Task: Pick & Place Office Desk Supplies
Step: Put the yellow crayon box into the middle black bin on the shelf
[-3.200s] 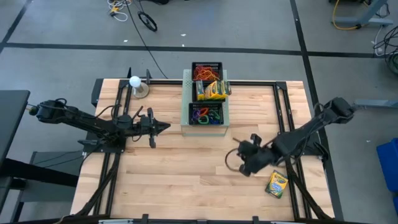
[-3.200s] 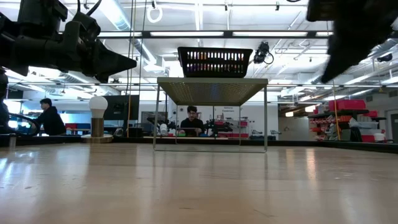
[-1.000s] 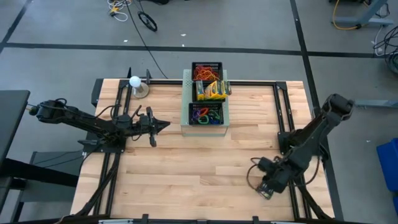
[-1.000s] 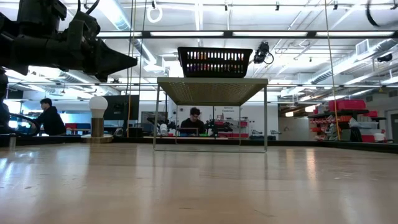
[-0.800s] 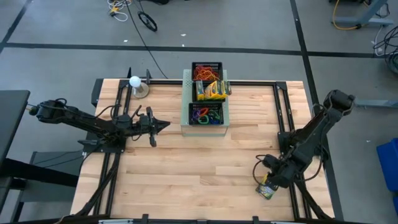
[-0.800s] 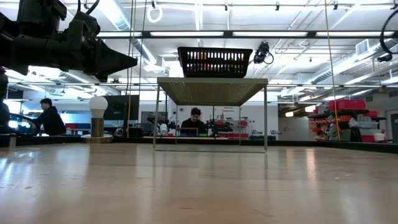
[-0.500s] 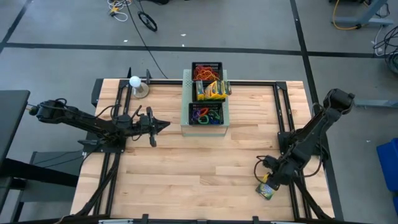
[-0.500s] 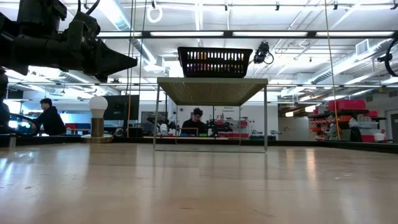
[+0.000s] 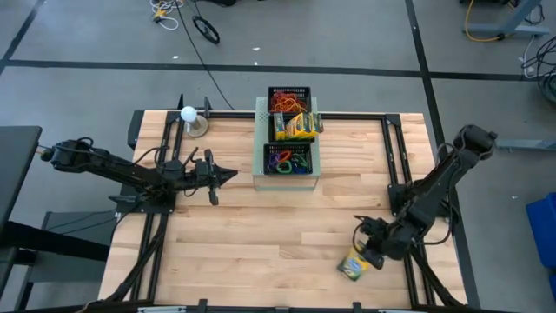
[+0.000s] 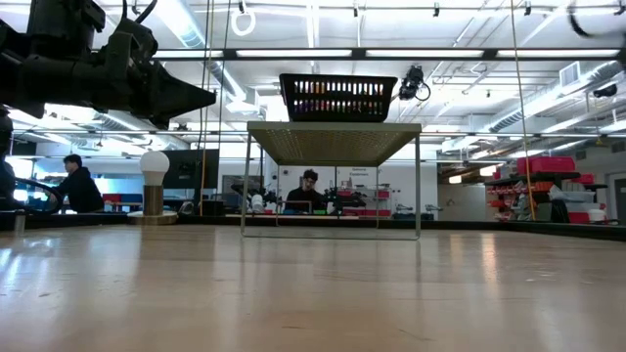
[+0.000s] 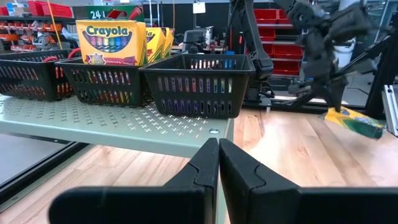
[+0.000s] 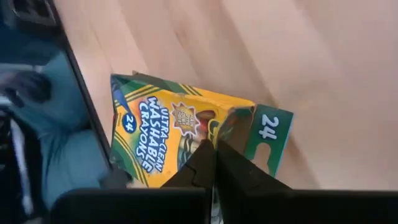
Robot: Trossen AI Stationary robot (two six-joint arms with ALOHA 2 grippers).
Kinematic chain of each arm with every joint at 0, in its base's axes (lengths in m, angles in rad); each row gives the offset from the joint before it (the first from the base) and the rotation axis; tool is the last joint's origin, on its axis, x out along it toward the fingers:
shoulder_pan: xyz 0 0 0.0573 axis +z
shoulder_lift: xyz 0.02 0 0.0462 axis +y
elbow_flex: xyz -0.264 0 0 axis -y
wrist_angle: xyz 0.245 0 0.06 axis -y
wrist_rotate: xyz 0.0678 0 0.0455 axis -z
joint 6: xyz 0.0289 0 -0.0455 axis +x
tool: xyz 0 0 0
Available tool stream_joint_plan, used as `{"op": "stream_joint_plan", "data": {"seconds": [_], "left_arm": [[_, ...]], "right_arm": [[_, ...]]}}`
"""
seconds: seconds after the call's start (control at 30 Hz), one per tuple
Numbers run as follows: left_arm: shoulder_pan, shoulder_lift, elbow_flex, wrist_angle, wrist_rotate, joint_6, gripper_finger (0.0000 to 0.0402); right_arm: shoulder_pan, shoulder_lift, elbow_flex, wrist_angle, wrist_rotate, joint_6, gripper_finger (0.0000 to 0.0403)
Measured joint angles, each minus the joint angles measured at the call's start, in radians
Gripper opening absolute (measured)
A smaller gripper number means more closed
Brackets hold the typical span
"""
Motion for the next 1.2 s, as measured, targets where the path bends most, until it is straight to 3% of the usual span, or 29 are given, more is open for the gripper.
{"op": "stream_joint_plan", "data": {"seconds": [0.13,0.27,0.47,0.67,0.87,1.2], "left_arm": [[0.0,0.0,0.0,0.0,0.0,0.0,0.0021],[0.0,0.0,0.0,0.0,0.0,0.0,0.0021],[0.0,0.0,0.0,0.0,0.0,0.0,0.0021],[0.0,0.0,0.0,0.0,0.0,0.0,0.0021],[0.0,0.0,0.0,0.0,0.0,0.0,0.0021],[0.0,0.0,0.0,-0.002,0.0,0.0,0.0021]], "right_arm": [[-0.091,0.055,0.145,-0.129,0.042,-0.172,0.0005],[-0.197,0.206,0.353,-0.297,0.084,-0.397,0.0004],[-0.286,0.537,0.709,-0.479,0.261,-0.768,0.0002],[-0.303,0.809,0.984,-0.662,0.521,-1.005,0.0001],[-0.299,0.969,1.105,-0.687,0.744,-1.177,0.0001],[-0.296,1.097,1.118,-0.687,0.904,-1.343,0.0008]]}}
